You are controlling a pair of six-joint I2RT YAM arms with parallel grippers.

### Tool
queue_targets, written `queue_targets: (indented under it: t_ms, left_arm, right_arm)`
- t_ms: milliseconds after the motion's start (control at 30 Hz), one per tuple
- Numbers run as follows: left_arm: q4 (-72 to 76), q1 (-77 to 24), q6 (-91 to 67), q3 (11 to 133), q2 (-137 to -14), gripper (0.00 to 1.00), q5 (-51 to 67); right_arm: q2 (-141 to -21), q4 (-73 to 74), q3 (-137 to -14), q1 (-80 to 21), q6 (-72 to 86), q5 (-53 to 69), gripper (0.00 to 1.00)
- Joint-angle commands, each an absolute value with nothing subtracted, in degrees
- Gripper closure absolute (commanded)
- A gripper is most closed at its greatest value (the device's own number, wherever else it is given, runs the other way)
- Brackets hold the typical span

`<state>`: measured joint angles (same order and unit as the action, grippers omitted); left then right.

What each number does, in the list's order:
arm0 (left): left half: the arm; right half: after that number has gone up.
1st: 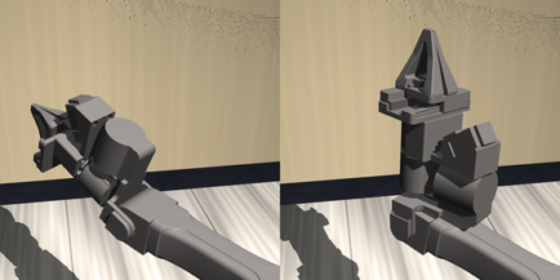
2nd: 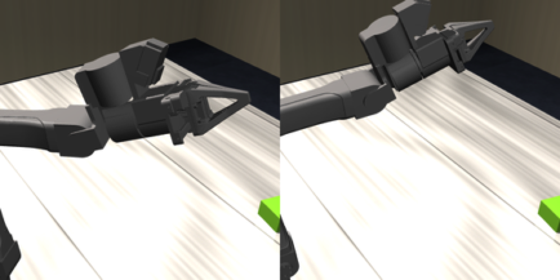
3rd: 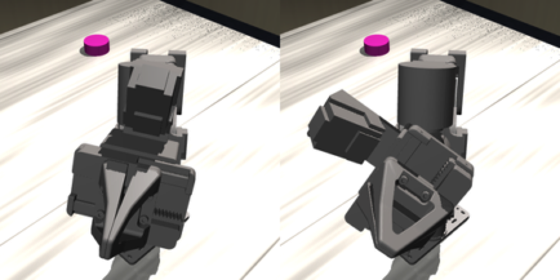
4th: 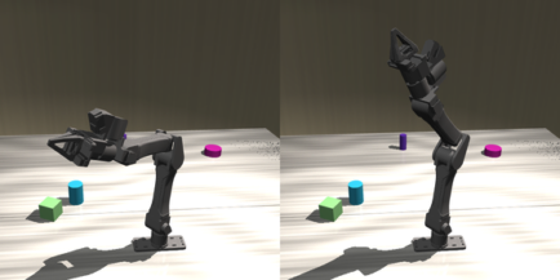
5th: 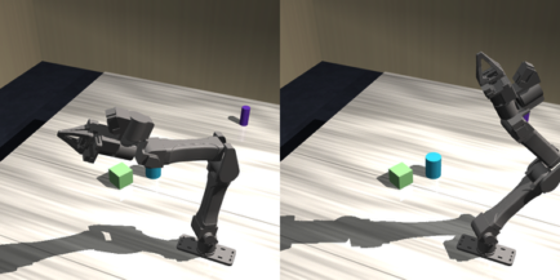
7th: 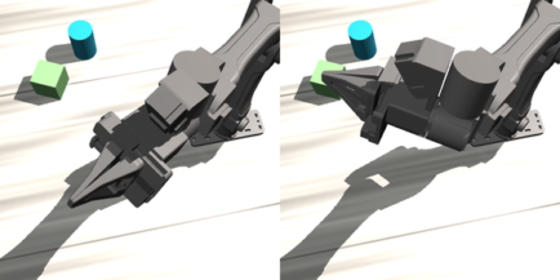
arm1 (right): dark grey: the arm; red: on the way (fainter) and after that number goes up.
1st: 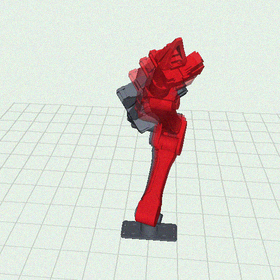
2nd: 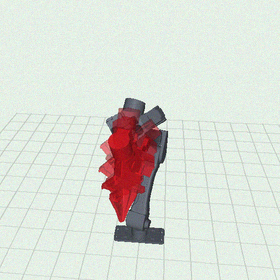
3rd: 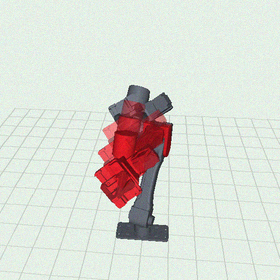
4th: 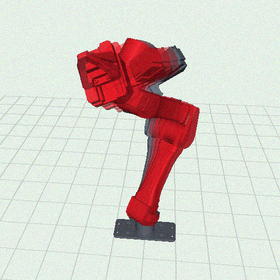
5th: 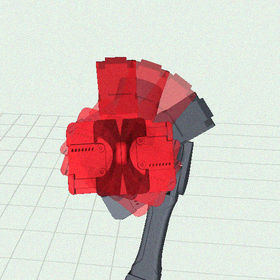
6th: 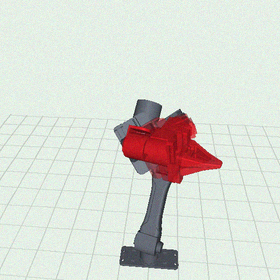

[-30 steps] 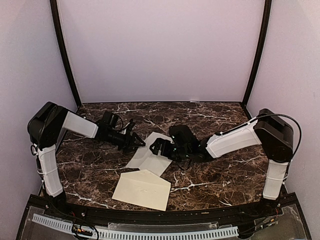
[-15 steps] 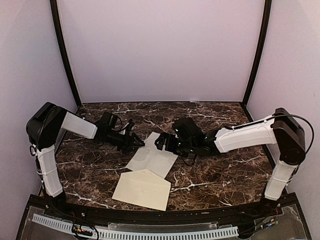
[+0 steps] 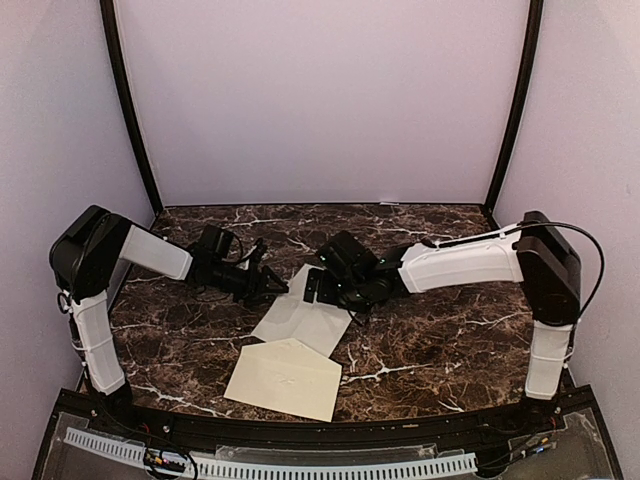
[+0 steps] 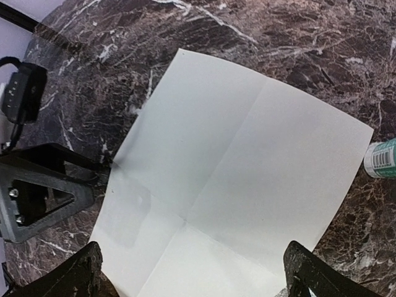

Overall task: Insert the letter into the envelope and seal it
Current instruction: Pick up the letter from the center of the board.

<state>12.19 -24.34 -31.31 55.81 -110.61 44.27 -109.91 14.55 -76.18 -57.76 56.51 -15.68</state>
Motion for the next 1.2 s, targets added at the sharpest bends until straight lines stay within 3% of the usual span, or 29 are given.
queue_targets:
  t_ms: [0, 333, 667, 1167]
  left_arm:
    - [13.8, -24.6, -31.4, 55.0, -108.4, 0.34, 44.4]
    - [11.9, -24.6, -29.7, 56.3, -109.2, 0.34, 40.0]
    - [12.9, -25.3, -30.9, 57.3, -113.3, 0.35, 46.9]
    - [18.2, -25.7, -35.4, 55.8, -113.6, 0.55, 49.9]
  right_arm:
    - [-111.6, 16.6, -76.1, -58.3, 58.4, -14.8, 0.01]
    - [-107.9, 8.1, -66.1, -58.1, 62.4, -11.5, 0.01]
    - [-109.1, 2.7, -63.2, -57.6, 63.5, -8.5, 0.01]
    - [-109.5, 0.5, -61.9, -57.4, 63.7, -7.7, 0.01]
